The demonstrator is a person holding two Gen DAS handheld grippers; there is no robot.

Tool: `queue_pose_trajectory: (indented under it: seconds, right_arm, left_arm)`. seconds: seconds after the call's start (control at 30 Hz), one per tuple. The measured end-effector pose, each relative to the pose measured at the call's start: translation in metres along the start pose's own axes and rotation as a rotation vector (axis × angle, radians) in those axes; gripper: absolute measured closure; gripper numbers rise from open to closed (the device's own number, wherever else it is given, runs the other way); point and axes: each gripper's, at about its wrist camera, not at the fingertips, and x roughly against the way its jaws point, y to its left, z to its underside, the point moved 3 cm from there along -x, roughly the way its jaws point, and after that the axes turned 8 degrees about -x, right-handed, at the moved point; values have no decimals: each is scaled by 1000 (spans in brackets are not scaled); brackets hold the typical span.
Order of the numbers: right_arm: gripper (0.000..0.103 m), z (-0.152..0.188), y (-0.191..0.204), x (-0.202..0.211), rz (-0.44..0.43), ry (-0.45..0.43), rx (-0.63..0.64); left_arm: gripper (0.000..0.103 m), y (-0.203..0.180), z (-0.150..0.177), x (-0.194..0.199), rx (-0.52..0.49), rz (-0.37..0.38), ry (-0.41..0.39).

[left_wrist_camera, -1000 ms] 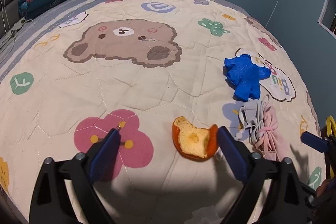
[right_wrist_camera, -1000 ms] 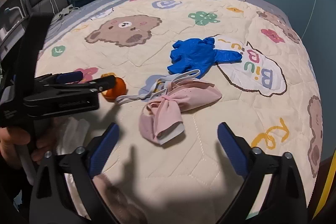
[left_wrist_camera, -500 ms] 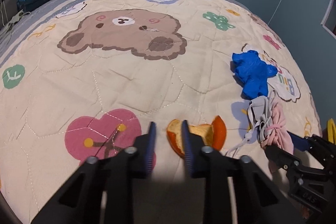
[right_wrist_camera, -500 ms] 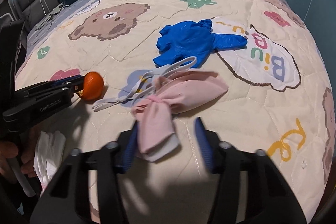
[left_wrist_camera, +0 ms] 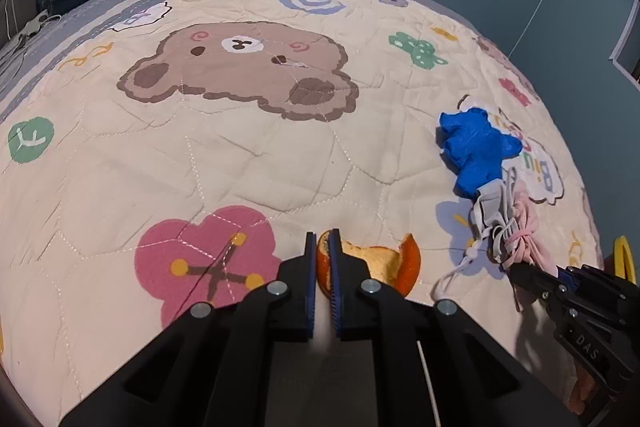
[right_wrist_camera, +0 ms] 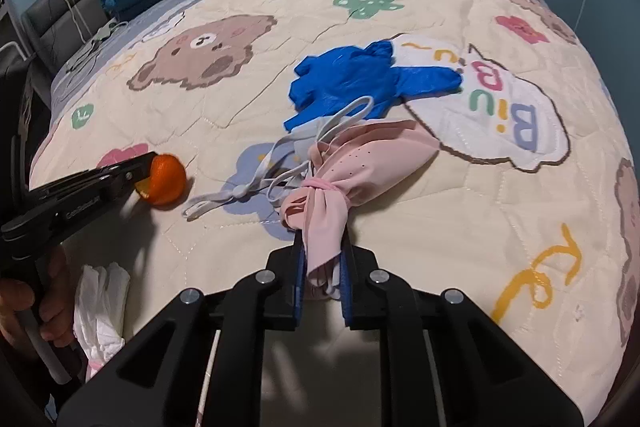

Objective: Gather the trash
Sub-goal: 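Grasp the orange peel with the left tool while the right tool grasps the pink cloth, then lift the peel and pink cloth off the bed and carry them over the yellow bin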

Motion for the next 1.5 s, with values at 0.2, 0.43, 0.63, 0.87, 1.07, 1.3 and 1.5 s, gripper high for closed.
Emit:
queue_pose_trajectory:
  seconds: [0.2,0.43,0.63,0.87,1.07,1.3,1.5]
  right_arm:
    - [91,-7,-8,22,-3,-48,-31]
    - [91,-13,-14,49,-10,-95,-46]
    - [91,-14,-20,76,-14,-141,-50]
    - [91,-14,-36,113,-3,-202,-64]
    - [91,-11,-58,151,24,-261,-78]
    - [91,-3,-84,185,53,-311,-90]
    - [91,7,-106,210,71,-340,-104]
  left_arm:
    - [98,6,-3,17,19,20,-29]
    - [98,13,-11,41,39,22,-77]
    - [98,12,-14,58,40,29,-105]
    - [98,-5,-19,79,20,60,-140]
    - [98,-28,-24,95,-10,87,-164]
    - [98,-62,-27,114,-58,121,-194]
    - [98,-95,-30,125,-96,165,-206]
